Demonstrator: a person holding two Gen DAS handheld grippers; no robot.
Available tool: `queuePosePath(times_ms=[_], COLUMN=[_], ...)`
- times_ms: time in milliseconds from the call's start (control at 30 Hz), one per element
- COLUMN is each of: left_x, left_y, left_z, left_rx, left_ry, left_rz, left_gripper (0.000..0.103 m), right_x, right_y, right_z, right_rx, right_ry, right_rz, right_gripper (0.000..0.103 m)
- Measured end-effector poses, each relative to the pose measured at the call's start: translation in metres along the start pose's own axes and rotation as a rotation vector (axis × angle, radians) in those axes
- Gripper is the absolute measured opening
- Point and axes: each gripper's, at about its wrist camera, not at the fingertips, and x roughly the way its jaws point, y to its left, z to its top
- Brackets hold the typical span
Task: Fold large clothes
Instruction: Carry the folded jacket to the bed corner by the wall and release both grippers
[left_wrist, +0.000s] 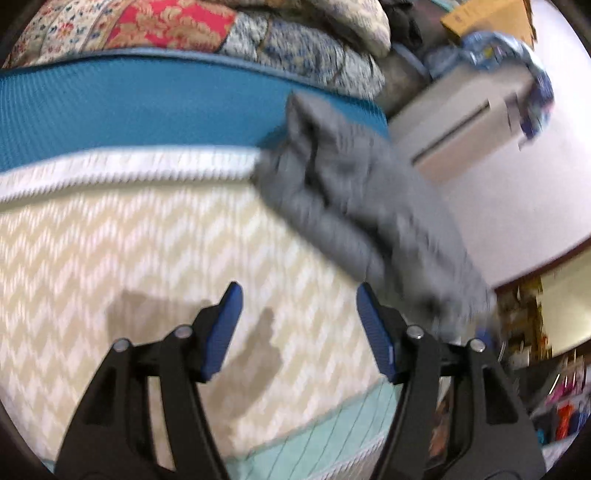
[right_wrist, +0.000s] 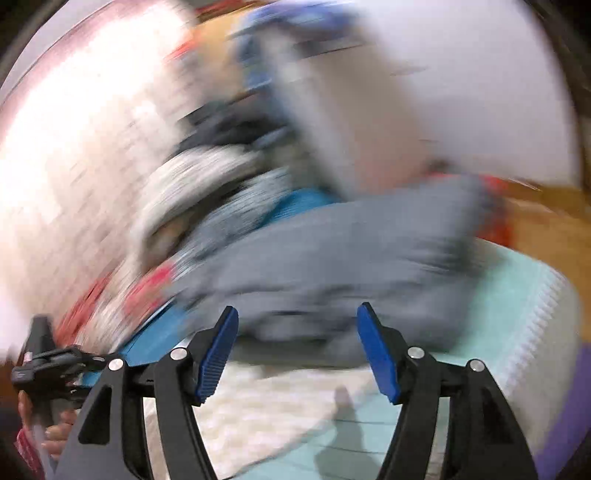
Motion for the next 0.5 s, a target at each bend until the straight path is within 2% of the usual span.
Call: queuePosePath(times_ms=[33, 100, 133, 200, 233, 300, 400, 467, 500], left_x=[-0.005, -0.016, -0.023, -0.035, -0.041, -0.047, -0.053, -0.053, -0.052], left_y=[0.002, 0.01, 0.015, 0.028, 0.037, 0.051, 0.076, 0.089, 0.095], left_z=[-0.009, -0.029, -0.04, -0.058, -0.066, -0.079, -0.092, -0.096, -0.098], left_rx=[0.013, 0.047, 0.068, 0.093, 0.098, 0.093, 0.052, 0.025, 0.016], left_ry=[0.006, 0.018, 0.029, 0.041, 0.046, 0.058, 0.076, 0.082, 0.082], left_rz=[-0.002, -0.001, 0.001, 0.014, 0.027, 0.04, 0.042, 0.05, 0.058], left_gripper=[0.061, 0.061, 0.061, 0.061, 0.061, 0.061, 0.061, 0.061, 0.061], right_x=[0.011, 0.038, 0.064, 0.093, 0.109, 0.148, 0.201, 0.24, 0.258], right_y=[0.022, 0.063, 0.092, 0.131, 0.143, 0.165, 0.176, 0.175, 0.171], right_z=[0.005, 0.011, 0.016, 0.0, -0.005, -0.018, -0.038, -0.052, -0.064], right_rx=[-0.076, -0.25, -0.397, -0.673, -0.759, -0.89, -0.959, -0.968, -0.989], right_ry=[0.034, 0.067, 0.081, 0.095, 0.122, 0.215, 0.316, 0.427, 0.459], right_rz=[0.028, 0.027, 0.015, -0.028, -0.028, -0.015, -0.043, -0.08, -0.135], right_gripper=[0.062, 0.062, 0.062, 0.061, 0.059, 0.058, 0.058, 0.058, 0.058])
